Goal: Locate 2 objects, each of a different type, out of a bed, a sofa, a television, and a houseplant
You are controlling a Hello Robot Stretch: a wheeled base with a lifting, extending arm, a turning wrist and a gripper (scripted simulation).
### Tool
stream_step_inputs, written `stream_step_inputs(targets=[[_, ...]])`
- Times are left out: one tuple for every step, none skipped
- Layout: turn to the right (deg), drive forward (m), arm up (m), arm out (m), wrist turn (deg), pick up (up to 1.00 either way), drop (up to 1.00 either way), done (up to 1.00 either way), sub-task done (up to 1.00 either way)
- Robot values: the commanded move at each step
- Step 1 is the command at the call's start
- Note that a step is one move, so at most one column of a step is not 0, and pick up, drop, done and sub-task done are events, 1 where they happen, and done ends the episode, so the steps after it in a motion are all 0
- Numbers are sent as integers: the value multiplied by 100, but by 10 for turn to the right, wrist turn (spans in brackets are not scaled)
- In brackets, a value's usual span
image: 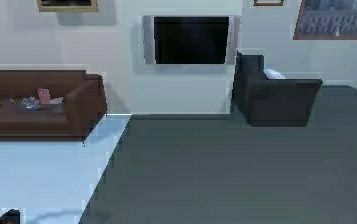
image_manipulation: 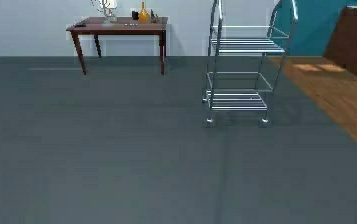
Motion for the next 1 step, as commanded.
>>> stream_step_inputs(targets=[[-450, 0, 0, 0, 0, 0, 0, 0, 0]])
